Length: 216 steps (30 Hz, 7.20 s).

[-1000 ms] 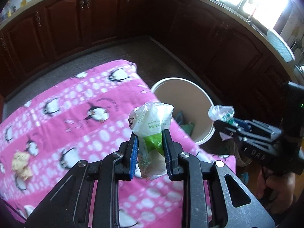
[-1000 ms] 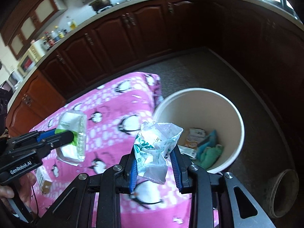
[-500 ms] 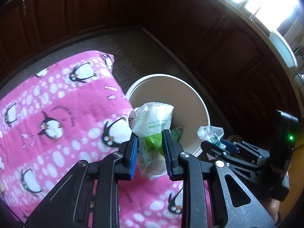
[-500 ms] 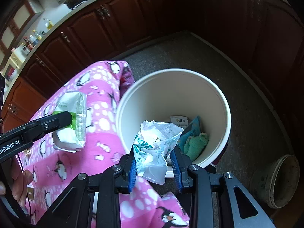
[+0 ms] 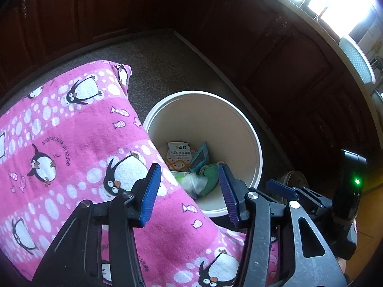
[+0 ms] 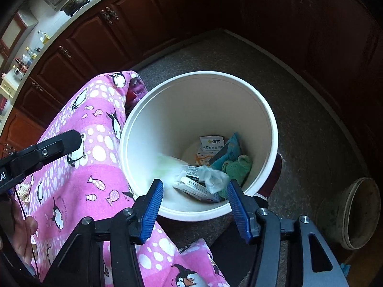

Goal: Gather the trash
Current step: 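Open both grippers to drop the wipes pack and plastic bag into the bin, then move both open grippers back over the crumpled paper and medicine box, then grasp the crumpled beige paper with the left gripper while the right grasps the WATERMELON FROST box, then carry the crumpled paper and medicine box over the white bin with both grippers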

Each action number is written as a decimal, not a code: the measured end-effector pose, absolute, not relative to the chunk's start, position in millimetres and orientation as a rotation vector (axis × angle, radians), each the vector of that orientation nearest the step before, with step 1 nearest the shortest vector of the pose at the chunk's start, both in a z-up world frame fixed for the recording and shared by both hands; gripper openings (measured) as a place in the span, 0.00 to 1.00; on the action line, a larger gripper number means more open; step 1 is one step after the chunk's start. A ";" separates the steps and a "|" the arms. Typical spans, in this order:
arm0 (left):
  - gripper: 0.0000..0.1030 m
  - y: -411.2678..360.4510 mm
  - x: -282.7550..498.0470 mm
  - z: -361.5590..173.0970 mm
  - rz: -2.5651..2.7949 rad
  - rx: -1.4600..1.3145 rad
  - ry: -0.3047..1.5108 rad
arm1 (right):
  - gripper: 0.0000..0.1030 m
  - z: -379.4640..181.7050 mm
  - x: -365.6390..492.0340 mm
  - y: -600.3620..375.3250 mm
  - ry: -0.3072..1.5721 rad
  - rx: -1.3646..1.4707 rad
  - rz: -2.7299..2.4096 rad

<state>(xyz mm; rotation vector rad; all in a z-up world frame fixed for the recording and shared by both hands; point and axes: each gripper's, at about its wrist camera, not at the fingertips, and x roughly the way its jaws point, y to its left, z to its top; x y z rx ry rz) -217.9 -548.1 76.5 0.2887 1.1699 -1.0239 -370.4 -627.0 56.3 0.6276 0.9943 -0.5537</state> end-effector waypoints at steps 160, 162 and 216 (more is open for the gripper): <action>0.22 -85.7 -150.6 93.2 -0.360 0.150 1.164 | 0.50 67.1 -166.8 -219.0 1.104 0.067 0.277; 0.22 -96.8 -151.6 97.3 -0.380 0.156 1.153 | 0.50 74.5 -170.6 -234.2 1.085 0.099 0.250; 0.23 -552.4 -229.6 94.7 -1.030 0.384 1.173 | 0.50 64.6 -351.9 -645.8 0.974 0.618 -0.585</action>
